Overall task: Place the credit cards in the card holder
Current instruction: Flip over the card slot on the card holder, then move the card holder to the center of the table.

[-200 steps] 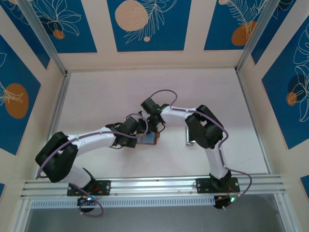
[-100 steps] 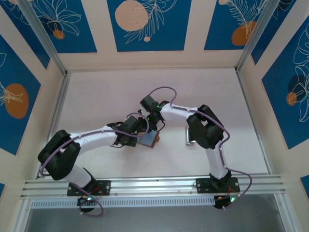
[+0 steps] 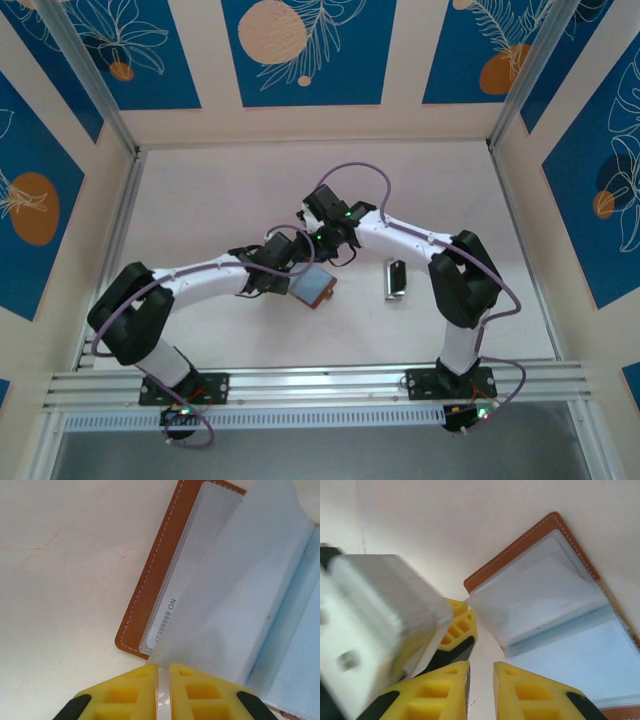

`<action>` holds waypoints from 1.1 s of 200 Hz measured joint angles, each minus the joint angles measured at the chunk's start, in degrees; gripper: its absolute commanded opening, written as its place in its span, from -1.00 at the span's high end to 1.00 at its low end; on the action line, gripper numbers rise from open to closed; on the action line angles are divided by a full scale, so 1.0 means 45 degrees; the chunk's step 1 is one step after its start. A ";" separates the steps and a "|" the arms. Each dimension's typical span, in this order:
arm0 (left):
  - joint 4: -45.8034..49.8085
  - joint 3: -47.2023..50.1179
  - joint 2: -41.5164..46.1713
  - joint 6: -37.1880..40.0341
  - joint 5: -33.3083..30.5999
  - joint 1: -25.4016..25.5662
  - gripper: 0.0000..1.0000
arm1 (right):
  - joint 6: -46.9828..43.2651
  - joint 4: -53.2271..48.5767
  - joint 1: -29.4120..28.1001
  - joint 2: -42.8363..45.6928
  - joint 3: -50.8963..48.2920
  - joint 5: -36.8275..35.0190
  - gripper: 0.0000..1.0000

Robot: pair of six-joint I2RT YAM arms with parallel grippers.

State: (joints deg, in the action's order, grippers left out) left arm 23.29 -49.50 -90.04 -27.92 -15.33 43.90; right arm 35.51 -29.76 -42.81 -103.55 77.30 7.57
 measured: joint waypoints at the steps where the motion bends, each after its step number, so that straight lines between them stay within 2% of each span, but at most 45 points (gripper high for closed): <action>1: 0.0000 -0.0010 -0.0015 0.0000 0.0000 0.0000 0.73 | -0.0005 0.0015 0.0000 0.0019 -0.0024 -0.0010 0.60; 37: 0.0019 -0.0185 -0.0214 0.0000 0.0063 -0.0233 0.72 | 0.0117 0.0126 -0.0107 0.0544 -0.1190 -0.0408 0.66; 70: -0.0097 -0.0185 -0.0223 0.0010 0.0787 -0.1370 0.71 | 0.0398 0.0321 -0.0627 0.0277 -0.1977 -0.0607 0.68; 90: -0.0107 -0.0185 -0.0165 0.0058 0.1078 -0.1656 0.69 | 0.0641 0.0466 -0.0899 -0.0160 -0.2142 -0.0695 0.72; 124: 0.0117 -0.0461 0.0136 0.0335 0.1637 -0.1632 0.67 | 0.0991 0.0578 -0.0986 -0.0568 -0.2735 -0.1171 0.74; 168: 0.0612 -0.1423 0.0665 0.0670 0.1603 -0.1049 0.66 | 0.1098 0.0559 -0.0850 -0.0461 -0.2958 -0.1525 0.74; 220: 0.0933 -0.2769 0.0243 0.0680 0.1987 -0.0641 0.66 | 0.0418 0.0044 -0.0287 0.0146 -0.3487 -0.1987 0.72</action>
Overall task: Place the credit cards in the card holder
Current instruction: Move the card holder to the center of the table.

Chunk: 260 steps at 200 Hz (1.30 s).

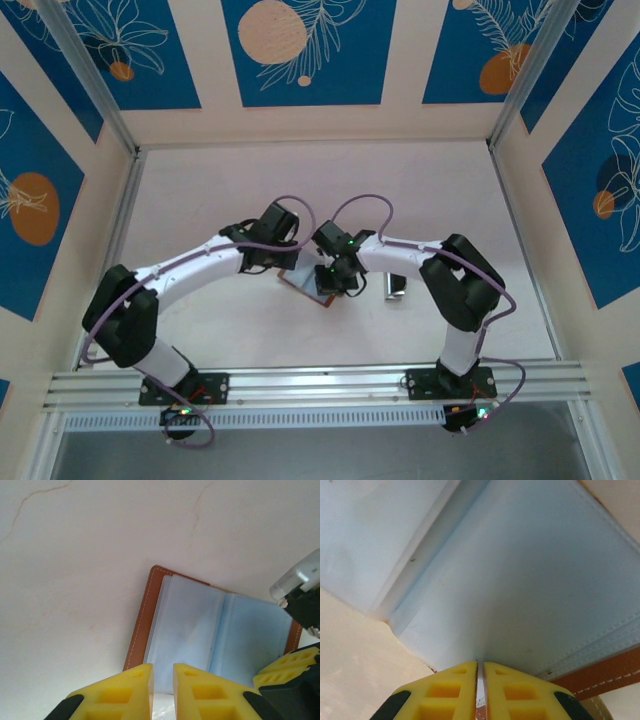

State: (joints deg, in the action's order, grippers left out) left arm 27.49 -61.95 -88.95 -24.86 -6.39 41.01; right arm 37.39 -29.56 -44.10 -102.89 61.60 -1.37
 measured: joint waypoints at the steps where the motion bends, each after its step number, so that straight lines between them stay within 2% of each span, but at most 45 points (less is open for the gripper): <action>1: -0.0005 -0.0039 -0.0044 0.0005 0.0010 0.0000 0.66 | -0.0024 -0.0015 0.0015 0.0019 -0.0024 0.0005 0.72; 57: -0.0219 -0.1005 -0.2142 0.0330 0.0855 0.0398 0.66 | -0.1122 -0.0772 0.0452 0.0733 -0.0695 0.0015 0.71; 122: -0.0695 -0.1127 -0.3094 0.0325 0.1404 0.1117 0.68 | -0.1807 -0.1302 0.0908 0.1200 -0.1064 0.0102 0.70; 233: -0.2754 0.0665 -0.3002 0.0189 0.1273 0.1141 0.71 | -0.1991 -0.1214 0.1773 0.1690 -0.1569 0.0656 0.70; 260: -0.3021 0.0816 -0.2948 0.0141 0.1263 0.1141 0.71 | -0.1889 -0.1005 0.2093 0.2987 -0.1953 0.0835 0.65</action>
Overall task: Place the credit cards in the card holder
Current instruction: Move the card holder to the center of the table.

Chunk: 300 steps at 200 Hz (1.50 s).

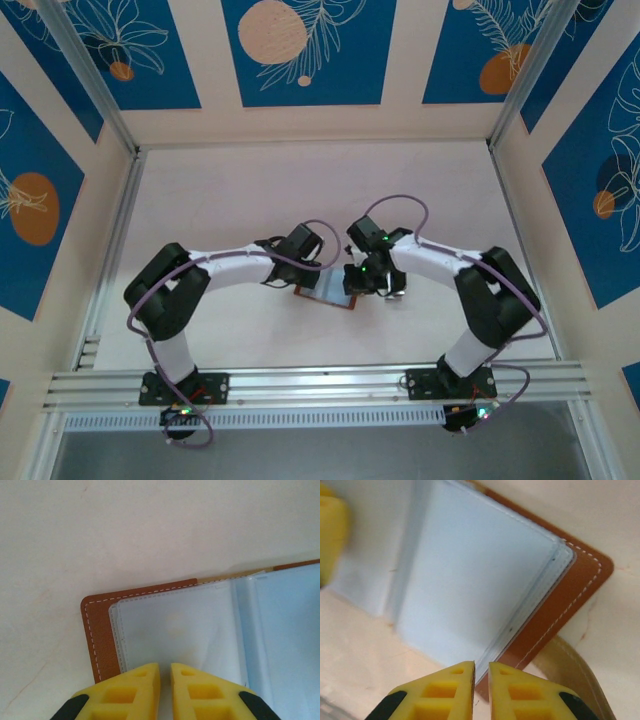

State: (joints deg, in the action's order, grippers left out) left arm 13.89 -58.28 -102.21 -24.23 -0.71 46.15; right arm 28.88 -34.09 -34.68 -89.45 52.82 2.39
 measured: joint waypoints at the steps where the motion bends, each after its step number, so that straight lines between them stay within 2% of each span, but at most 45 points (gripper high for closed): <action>1: -0.0005 0.0005 0.0005 -0.0015 0.0000 0.0000 0.71 | 0.0000 -0.0005 0.0010 0.0073 -0.0005 0.0019 0.64; 25: -0.0180 0.0073 0.0015 -0.0170 -0.0034 0.0005 0.72 | 0.0393 0.0039 0.0976 0.2492 -0.0015 -0.0107 0.64; 47: -0.0282 0.0112 0.0015 -0.0209 -0.0034 0.0005 0.73 | 0.0933 -0.0073 0.3007 0.4201 -0.0010 -0.0466 0.64; 71: -0.0301 0.0112 0.0010 -0.0291 -0.0034 0.0005 0.73 | 0.1341 -0.0044 0.5100 0.4784 -0.0461 -0.0500 0.51; 105: -0.0301 0.0112 0.0010 -0.0296 -0.0034 0.0005 0.73 | 0.1545 0.0039 0.6407 0.4804 -0.1880 0.0044 0.46; 158: -0.0301 0.0112 0.0010 -0.0296 -0.0029 0.0005 0.73 | 0.1588 0.0714 0.6965 0.4221 -0.2497 0.0816 0.52; 236: -0.0301 0.0112 0.0010 -0.0306 -0.0029 0.0005 0.74 | 0.1583 0.1336 0.7179 0.3730 -0.2769 0.1146 0.64; 300: -0.0301 0.0112 0.0010 -0.0393 -0.0029 0.0005 0.74 | 0.1583 0.1433 0.7276 0.3657 -0.2773 0.1141 0.64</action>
State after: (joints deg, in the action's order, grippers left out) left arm 12.53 -57.78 -102.17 -26.00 -0.84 46.17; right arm 36.01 -27.64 -1.93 -72.99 40.34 7.53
